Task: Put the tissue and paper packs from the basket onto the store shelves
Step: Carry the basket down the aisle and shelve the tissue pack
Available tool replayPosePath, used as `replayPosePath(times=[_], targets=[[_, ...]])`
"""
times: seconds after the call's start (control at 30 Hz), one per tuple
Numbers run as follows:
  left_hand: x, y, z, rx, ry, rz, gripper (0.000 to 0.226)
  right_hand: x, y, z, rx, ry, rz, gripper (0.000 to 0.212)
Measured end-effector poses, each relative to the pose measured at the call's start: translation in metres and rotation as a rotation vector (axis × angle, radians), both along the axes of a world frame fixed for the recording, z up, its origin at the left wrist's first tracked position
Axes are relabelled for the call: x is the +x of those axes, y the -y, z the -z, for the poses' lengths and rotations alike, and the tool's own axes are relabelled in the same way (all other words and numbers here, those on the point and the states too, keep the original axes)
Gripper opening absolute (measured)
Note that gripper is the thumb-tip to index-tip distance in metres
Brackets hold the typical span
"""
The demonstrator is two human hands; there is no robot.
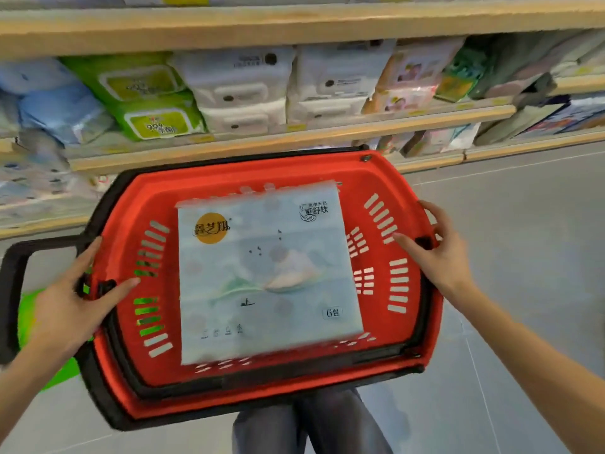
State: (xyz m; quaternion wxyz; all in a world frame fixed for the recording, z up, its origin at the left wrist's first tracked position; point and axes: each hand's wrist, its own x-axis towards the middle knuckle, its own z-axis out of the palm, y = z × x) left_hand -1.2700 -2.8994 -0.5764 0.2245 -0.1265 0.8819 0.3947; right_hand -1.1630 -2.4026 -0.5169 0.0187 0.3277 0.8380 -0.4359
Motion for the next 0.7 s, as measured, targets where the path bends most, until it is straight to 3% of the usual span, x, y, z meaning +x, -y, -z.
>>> replayPosePath(times=[0.27, 0.37, 0.7], targets=[[-0.027, -0.031, 0.111, -0.068, -0.076, -0.011, 0.088, -0.047, -0.017, 0.130, 0.013, -0.010, 0.001, 0.059], [-0.036, -0.049, 0.135, -0.107, -0.133, -0.003, 0.074, -0.061, -0.019, 0.167, 0.039, -0.024, 0.018, 0.059], [-0.068, -0.068, 0.190, -0.126, -0.269, -0.031, 0.072, -0.085, -0.033, 0.229, 0.030, -0.056, 0.023, 0.061]])
